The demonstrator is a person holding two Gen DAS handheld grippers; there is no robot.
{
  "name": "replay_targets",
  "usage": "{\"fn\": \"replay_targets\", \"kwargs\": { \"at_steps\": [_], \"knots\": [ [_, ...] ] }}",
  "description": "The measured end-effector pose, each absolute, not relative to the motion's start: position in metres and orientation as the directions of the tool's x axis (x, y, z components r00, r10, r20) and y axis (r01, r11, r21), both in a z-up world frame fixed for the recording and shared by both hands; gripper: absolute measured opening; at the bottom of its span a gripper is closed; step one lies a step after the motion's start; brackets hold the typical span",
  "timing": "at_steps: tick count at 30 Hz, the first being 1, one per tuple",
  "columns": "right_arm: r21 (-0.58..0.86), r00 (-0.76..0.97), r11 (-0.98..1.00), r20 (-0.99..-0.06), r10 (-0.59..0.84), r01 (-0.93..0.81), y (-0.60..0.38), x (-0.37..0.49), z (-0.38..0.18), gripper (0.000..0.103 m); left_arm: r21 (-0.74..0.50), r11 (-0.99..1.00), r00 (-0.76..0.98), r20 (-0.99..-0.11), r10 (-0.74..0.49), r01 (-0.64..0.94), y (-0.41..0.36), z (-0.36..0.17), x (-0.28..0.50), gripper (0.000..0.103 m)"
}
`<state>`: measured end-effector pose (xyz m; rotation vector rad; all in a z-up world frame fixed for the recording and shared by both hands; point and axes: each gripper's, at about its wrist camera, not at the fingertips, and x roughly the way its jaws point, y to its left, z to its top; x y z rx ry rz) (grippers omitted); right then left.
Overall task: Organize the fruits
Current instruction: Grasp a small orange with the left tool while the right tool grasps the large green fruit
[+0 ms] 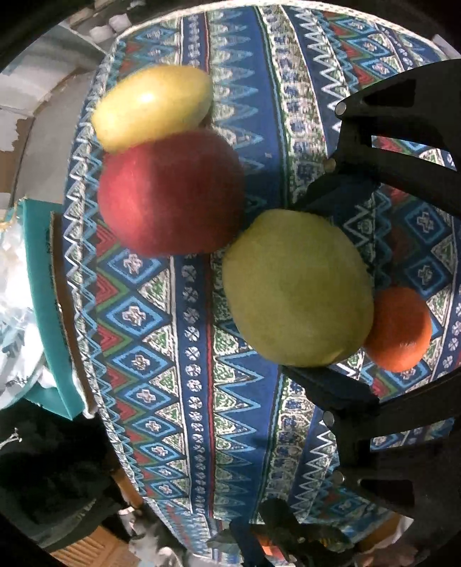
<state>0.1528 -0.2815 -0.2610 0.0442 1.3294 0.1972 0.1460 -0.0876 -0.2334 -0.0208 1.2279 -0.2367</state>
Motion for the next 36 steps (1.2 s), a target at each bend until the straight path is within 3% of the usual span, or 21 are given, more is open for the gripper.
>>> {"fn": "replay_targets", "kwargs": {
  "at_steps": [14,23,36],
  "knots": [
    [0.133,0.318,0.99,-0.937,0.143,-0.053,-0.331,0.116,-0.211,0.077,-0.229,0.941,0.277,-0.914,-0.296,0.25,-0.144,-0.222,0.135,0.081],
    [0.134,0.321,0.99,-0.94,0.116,0.036,-0.374,0.092,-0.215,0.077,-0.221,0.913,0.227,-0.923,-0.309,0.343,-0.19,-0.231,0.116,0.081],
    [0.141,0.298,0.987,-0.948,0.112,0.077,-0.398,0.076,-0.228,0.077,-0.248,0.901,0.132,-0.941,-0.311,0.356,-0.224,-0.269,0.106,0.081]
  ]
}}
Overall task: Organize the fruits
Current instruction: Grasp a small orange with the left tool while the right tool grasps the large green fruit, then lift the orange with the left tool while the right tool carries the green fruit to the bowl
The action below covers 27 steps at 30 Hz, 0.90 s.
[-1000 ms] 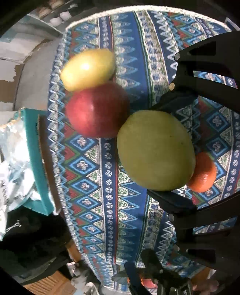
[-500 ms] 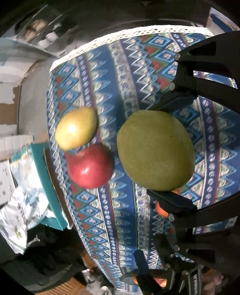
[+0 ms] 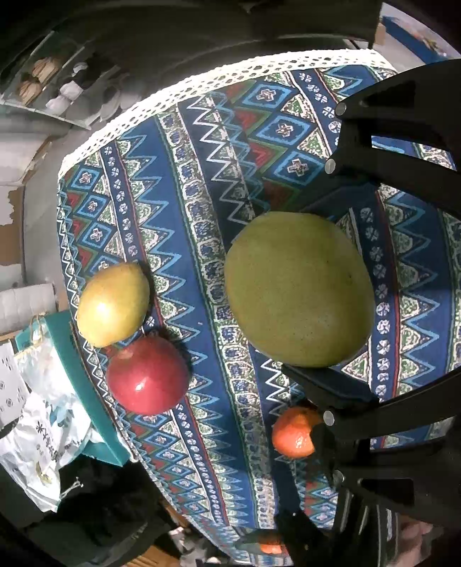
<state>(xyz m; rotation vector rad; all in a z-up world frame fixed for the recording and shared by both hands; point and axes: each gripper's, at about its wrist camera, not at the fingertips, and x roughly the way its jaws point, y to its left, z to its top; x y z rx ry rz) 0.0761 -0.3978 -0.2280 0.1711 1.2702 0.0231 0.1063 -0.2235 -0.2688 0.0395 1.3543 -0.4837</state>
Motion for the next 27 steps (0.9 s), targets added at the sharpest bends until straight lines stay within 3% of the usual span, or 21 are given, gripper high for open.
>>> {"fn": "replay_targets", "kwargs": {
  "at_steps": [6,12,27],
  "knots": [
    [0.147,0.294,0.987,-0.948,0.123,0.063,-0.392,0.079,-0.231,0.077,-0.246,0.901,0.136,-0.941,-0.31,0.357,-0.226,-0.277,0.108,0.078],
    [0.145,0.286,0.989,-0.95,0.128,0.04,-0.383,0.081,-0.234,0.077,-0.298,0.882,0.103,-0.929,-0.356,0.364,-0.229,-0.285,0.106,0.047],
    [0.121,0.328,0.992,-0.936,0.126,-0.036,-0.361,0.086,-0.218,0.077,-0.246,0.9,0.22,-0.915,-0.338,0.361,-0.204,-0.256,0.101,0.046]
  ]
}}
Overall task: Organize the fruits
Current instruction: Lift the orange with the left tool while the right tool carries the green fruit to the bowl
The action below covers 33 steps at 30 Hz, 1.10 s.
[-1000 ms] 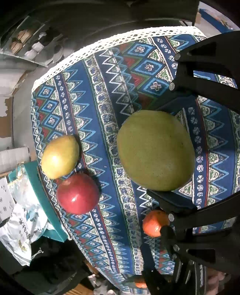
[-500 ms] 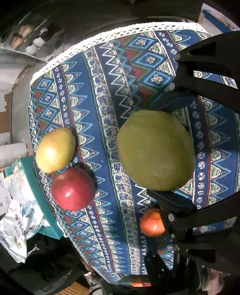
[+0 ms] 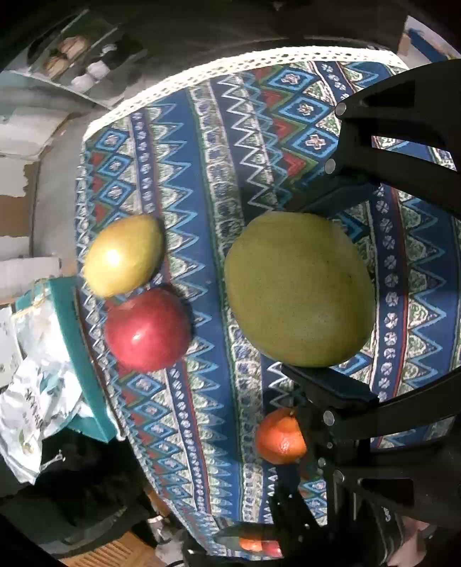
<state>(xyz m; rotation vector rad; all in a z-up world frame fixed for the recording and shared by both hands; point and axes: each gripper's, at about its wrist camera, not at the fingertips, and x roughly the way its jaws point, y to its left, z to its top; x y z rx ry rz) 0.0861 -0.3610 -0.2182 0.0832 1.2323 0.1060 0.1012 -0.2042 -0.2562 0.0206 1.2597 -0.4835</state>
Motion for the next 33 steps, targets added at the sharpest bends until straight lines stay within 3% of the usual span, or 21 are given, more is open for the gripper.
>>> {"fn": "replay_targets", "kwargs": {
  "at_steps": [33],
  "knots": [
    [0.121,0.551,0.966,-0.802,0.231,-0.228,-0.288,0.072,-0.093,0.077,-0.178,0.934,0.541,-0.775,-0.327,0.309,-0.111,-0.113,0.069,0.045]
  ]
}}
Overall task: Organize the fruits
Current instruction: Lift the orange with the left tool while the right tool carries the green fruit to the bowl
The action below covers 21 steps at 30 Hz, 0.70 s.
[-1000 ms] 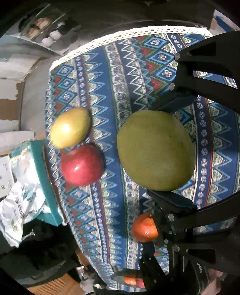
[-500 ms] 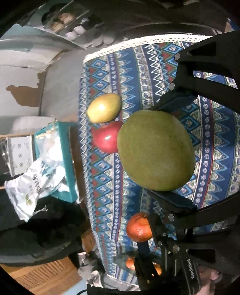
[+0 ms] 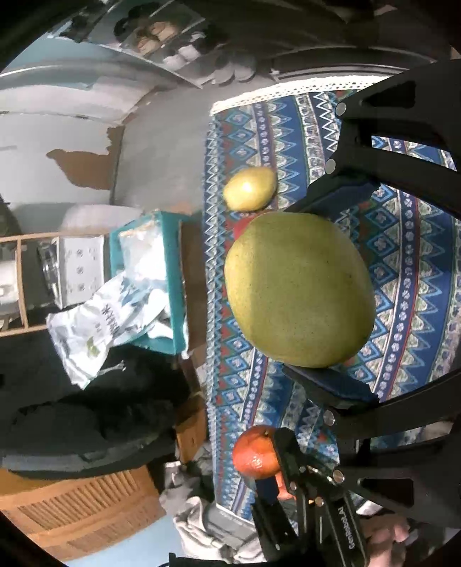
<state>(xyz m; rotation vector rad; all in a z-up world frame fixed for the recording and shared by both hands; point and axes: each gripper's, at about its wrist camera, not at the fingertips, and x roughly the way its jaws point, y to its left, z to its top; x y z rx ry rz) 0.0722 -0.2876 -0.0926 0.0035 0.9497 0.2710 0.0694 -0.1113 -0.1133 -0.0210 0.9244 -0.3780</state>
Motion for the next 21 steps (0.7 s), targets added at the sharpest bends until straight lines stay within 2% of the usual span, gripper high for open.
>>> {"fn": "replay_targets", "kwargs": {
  "at_steps": [21],
  "knots": [
    [0.115,0.578,0.917,-0.745,0.334,-0.382,-0.204,0.066,-0.05,0.077,-0.19,0.956,0.638,-0.713,-0.292,0.224,-0.032,-0.071,0.037,0.045]
  ]
}}
